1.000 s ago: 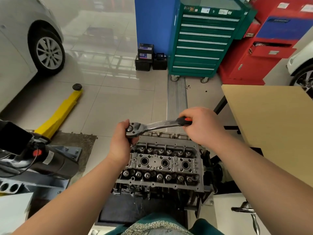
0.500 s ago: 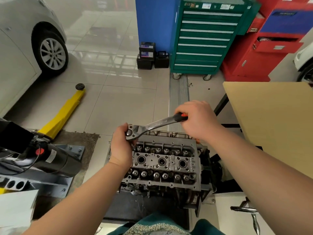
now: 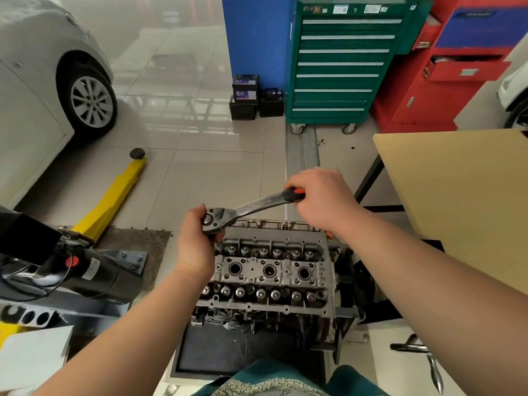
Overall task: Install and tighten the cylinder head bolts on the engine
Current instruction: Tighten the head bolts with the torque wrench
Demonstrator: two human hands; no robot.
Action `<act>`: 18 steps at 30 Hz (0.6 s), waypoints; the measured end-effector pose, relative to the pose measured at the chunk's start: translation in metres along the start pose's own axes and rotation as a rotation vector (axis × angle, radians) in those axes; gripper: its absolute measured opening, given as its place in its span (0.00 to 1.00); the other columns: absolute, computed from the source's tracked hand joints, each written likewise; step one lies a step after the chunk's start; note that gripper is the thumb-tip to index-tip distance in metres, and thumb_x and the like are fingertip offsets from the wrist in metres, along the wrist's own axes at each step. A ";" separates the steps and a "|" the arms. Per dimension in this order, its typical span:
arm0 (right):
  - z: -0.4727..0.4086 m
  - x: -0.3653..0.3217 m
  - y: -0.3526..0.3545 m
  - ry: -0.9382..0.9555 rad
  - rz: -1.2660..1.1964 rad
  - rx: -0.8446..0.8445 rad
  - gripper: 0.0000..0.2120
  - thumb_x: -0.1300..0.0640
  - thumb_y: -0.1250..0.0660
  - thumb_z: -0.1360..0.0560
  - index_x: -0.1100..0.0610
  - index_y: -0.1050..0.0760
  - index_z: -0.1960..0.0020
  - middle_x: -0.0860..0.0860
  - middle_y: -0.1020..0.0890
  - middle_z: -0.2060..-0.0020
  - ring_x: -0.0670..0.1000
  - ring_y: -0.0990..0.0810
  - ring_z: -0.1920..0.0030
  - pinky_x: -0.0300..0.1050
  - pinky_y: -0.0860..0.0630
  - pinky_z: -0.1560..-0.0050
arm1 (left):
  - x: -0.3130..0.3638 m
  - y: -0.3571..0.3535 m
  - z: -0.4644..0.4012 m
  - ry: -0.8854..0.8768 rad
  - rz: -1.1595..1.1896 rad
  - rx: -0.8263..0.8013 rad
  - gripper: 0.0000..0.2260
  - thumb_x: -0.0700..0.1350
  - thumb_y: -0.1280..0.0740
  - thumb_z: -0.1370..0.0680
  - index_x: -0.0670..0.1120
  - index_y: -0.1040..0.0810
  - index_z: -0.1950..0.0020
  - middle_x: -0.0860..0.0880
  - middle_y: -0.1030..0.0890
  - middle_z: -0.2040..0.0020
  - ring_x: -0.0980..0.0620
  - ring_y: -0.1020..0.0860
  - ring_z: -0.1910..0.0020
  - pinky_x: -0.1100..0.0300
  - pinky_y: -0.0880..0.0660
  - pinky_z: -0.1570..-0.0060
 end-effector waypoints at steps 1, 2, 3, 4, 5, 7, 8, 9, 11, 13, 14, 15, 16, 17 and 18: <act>-0.002 -0.001 0.000 0.005 0.005 -0.001 0.16 0.62 0.30 0.29 0.41 0.19 0.51 0.40 0.20 0.60 0.50 0.25 0.53 0.51 0.33 0.48 | 0.000 -0.001 0.000 -0.004 0.004 -0.006 0.16 0.55 0.36 0.26 0.56 0.16 0.72 0.55 0.19 0.67 0.57 0.23 0.70 0.57 0.31 0.61; -0.004 -0.001 0.000 0.011 0.006 -0.001 0.16 0.62 0.30 0.28 0.41 0.19 0.51 0.39 0.20 0.60 0.50 0.25 0.53 0.51 0.34 0.48 | 0.000 -0.001 0.000 -0.013 0.006 -0.009 0.16 0.55 0.36 0.26 0.56 0.16 0.71 0.55 0.19 0.67 0.57 0.22 0.69 0.57 0.30 0.61; -0.006 -0.002 0.000 0.017 0.006 -0.001 0.17 0.62 0.30 0.28 0.40 0.19 0.50 0.39 0.20 0.60 0.50 0.26 0.53 0.50 0.36 0.49 | 0.000 0.000 0.000 -0.026 0.004 -0.004 0.16 0.55 0.36 0.26 0.56 0.16 0.71 0.55 0.19 0.66 0.57 0.22 0.69 0.57 0.30 0.61; -0.008 -0.002 0.000 0.023 0.004 -0.007 0.17 0.63 0.31 0.28 0.40 0.19 0.50 0.39 0.21 0.60 0.50 0.26 0.53 0.50 0.36 0.48 | -0.001 0.001 0.001 -0.026 0.003 -0.002 0.16 0.55 0.37 0.26 0.56 0.16 0.71 0.55 0.19 0.66 0.57 0.22 0.69 0.57 0.30 0.61; -0.010 -0.004 -0.001 0.031 0.004 -0.015 0.17 0.63 0.31 0.27 0.40 0.19 0.50 0.39 0.21 0.60 0.49 0.26 0.53 0.50 0.36 0.48 | -0.001 0.001 0.002 -0.026 -0.001 -0.007 0.16 0.54 0.37 0.26 0.56 0.16 0.71 0.54 0.19 0.67 0.56 0.23 0.70 0.57 0.31 0.62; -0.014 -0.007 0.000 0.059 0.021 -0.031 0.18 0.63 0.33 0.27 0.39 0.20 0.51 0.39 0.22 0.60 0.50 0.27 0.52 0.52 0.34 0.47 | -0.001 0.001 0.006 -0.052 -0.021 -0.023 0.17 0.54 0.38 0.26 0.55 0.17 0.71 0.53 0.21 0.67 0.55 0.27 0.70 0.54 0.34 0.63; -0.017 -0.010 0.000 0.075 0.042 -0.039 0.19 0.64 0.34 0.27 0.39 0.21 0.51 0.40 0.23 0.60 0.50 0.28 0.51 0.52 0.35 0.47 | -0.003 0.003 0.008 -0.058 -0.036 -0.018 0.16 0.55 0.38 0.26 0.55 0.17 0.71 0.53 0.22 0.67 0.54 0.28 0.70 0.54 0.35 0.62; -0.021 -0.013 0.001 0.092 0.067 -0.044 0.19 0.64 0.35 0.27 0.39 0.23 0.52 0.40 0.24 0.59 0.51 0.29 0.50 0.53 0.36 0.48 | -0.007 0.006 0.011 -0.052 -0.059 0.001 0.15 0.56 0.38 0.28 0.55 0.17 0.70 0.53 0.22 0.67 0.54 0.27 0.69 0.54 0.34 0.62; -0.032 -0.019 0.002 0.118 0.090 -0.050 0.19 0.64 0.37 0.26 0.40 0.21 0.51 0.42 0.23 0.56 0.52 0.30 0.47 0.53 0.36 0.46 | -0.018 0.012 0.018 -0.037 -0.091 0.036 0.16 0.60 0.38 0.31 0.52 0.15 0.65 0.52 0.20 0.66 0.54 0.24 0.66 0.55 0.31 0.58; -0.045 -0.026 0.002 0.148 0.073 -0.050 0.17 0.64 0.34 0.24 0.42 0.18 0.49 0.44 0.22 0.51 0.53 0.30 0.44 0.53 0.34 0.43 | -0.027 0.017 0.023 -0.089 -0.261 0.052 0.23 0.60 0.41 0.28 0.44 0.16 0.58 0.53 0.20 0.65 0.60 0.22 0.62 0.56 0.30 0.51; -0.050 -0.030 0.002 0.164 0.071 -0.049 0.16 0.63 0.33 0.24 0.42 0.17 0.48 0.44 0.22 0.50 0.52 0.30 0.43 0.52 0.34 0.43 | -0.028 0.016 0.025 -0.139 -0.327 0.047 0.22 0.59 0.43 0.27 0.44 0.17 0.58 0.52 0.21 0.66 0.61 0.23 0.62 0.56 0.31 0.51; -0.055 -0.033 0.002 0.177 0.081 -0.048 0.14 0.61 0.32 0.23 0.42 0.17 0.48 0.44 0.22 0.50 0.52 0.30 0.43 0.50 0.34 0.43 | -0.027 0.014 0.026 -0.166 -0.333 0.047 0.20 0.59 0.44 0.27 0.48 0.18 0.62 0.53 0.22 0.67 0.60 0.24 0.63 0.55 0.31 0.52; -0.059 -0.036 0.002 0.182 0.095 -0.048 0.13 0.60 0.32 0.23 0.42 0.17 0.48 0.44 0.23 0.51 0.51 0.30 0.43 0.50 0.33 0.43 | -0.024 0.012 0.026 -0.146 -0.276 0.071 0.18 0.60 0.43 0.28 0.52 0.19 0.66 0.54 0.23 0.68 0.57 0.26 0.65 0.54 0.32 0.56; -0.063 -0.036 0.002 0.173 0.104 -0.050 0.13 0.60 0.32 0.23 0.42 0.17 0.48 0.43 0.23 0.52 0.51 0.30 0.44 0.50 0.33 0.44 | -0.021 0.009 0.025 -0.100 -0.175 0.101 0.16 0.61 0.40 0.30 0.55 0.20 0.70 0.55 0.24 0.69 0.55 0.28 0.67 0.54 0.33 0.59; -0.066 -0.034 0.001 0.152 0.104 -0.055 0.13 0.59 0.33 0.23 0.42 0.17 0.48 0.44 0.23 0.53 0.52 0.29 0.44 0.51 0.32 0.44 | -0.017 0.006 0.021 -0.059 -0.089 0.123 0.15 0.61 0.38 0.31 0.56 0.20 0.72 0.54 0.24 0.69 0.54 0.29 0.70 0.54 0.33 0.62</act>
Point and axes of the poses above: each hand's wrist, its own z-axis away from the middle knuckle, its own y-axis out of the back of the hand, x = y × z, the point moved 7 cm from there along -z, towards the middle knuckle
